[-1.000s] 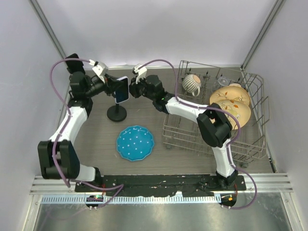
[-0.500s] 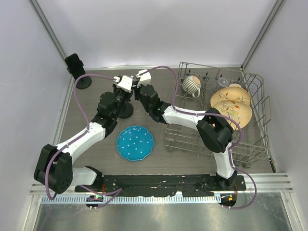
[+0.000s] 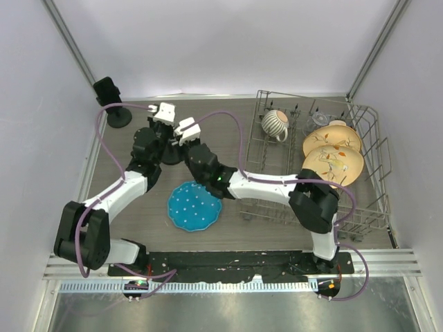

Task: Place the phone on the phone stand

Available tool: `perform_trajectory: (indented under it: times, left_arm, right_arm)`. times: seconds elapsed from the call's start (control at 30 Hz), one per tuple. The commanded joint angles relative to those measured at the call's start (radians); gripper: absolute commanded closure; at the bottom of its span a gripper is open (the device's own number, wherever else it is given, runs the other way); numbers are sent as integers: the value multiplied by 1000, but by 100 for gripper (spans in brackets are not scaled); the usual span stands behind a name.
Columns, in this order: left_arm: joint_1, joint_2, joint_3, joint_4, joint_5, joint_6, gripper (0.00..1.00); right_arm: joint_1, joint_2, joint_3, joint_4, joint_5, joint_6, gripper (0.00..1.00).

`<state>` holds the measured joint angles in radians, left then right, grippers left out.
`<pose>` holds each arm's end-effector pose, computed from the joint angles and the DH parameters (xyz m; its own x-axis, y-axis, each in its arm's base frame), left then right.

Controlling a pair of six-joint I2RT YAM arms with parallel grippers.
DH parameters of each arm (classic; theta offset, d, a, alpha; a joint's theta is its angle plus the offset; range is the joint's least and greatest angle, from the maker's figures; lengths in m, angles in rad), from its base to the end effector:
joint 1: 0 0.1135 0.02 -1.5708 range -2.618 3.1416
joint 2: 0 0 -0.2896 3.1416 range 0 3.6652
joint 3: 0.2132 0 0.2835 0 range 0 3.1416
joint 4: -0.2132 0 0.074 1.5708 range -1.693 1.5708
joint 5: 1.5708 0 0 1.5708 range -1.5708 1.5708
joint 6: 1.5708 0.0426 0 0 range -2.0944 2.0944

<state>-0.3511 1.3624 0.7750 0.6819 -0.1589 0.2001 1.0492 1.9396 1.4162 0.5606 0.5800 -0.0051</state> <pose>0.3211 -0.1104 0.3042 0.1249 0.1633 -0.9786 0.1703 0.9682 0.1833 0.2713 0.4253 0.3012 0.0208 0.0277 -0.9994 -0.4523 0.8918 0.0153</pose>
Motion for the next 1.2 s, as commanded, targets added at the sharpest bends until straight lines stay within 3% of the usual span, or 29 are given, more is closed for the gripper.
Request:
perform_trajectory:
  times: [0.0, 0.17, 0.27, 0.37, 0.4, 0.47, 0.5, 0.57, 0.6, 0.67, 0.9, 0.97, 1.17]
  left_arm:
    - [116, 35, -43, -255, 105, 99, 100]
    - [136, 3, -37, -291, 223, 119, 100]
    - [139, -16, -31, -304, 271, 119, 100]
    - [152, -32, -16, -329, 349, 102, 100]
    - [156, -46, 3, -338, 375, 98, 100]
    - [165, -62, 23, -360, 457, 84, 100]
    - [179, -75, 45, -364, 484, 75, 100]
    - [192, -83, 76, -393, 607, 52, 100]
    - [211, -86, 113, -409, 665, 38, 100]
    - [231, -91, 142, -436, 796, 12, 100]
    - [293, -49, 230, -620, 1154, 81, 100]
    - [296, -48, 245, -651, 1186, 84, 100]
    - [301, -71, 244, -720, 1243, 130, 100]
  right_arm:
    - [60, -111, -36, 153, -43, -52, 99]
    - [-8, -171, -69, 110, -54, 0, 99]
    - [-81, -228, -82, 78, -132, 4, 99]
    - [-196, -223, -2, -83, -308, 4, 95]
    - [-224, -215, 21, -169, -441, -2, 88]
    - [-287, -200, 47, -224, -552, -92, 77]
    - [-299, -200, 41, -252, -669, -133, 63]
    - [-316, -205, 23, -281, -756, -202, 47]
    - [-316, -205, 20, -309, -787, -267, 35]
    - [-322, -199, 20, -332, -886, -306, 22]
    - [-370, -122, 67, -361, -1160, -325, 15]
    - [-377, -94, 110, -392, -1250, -331, 15]
    - [-382, -21, 193, -404, -1295, -346, 18]
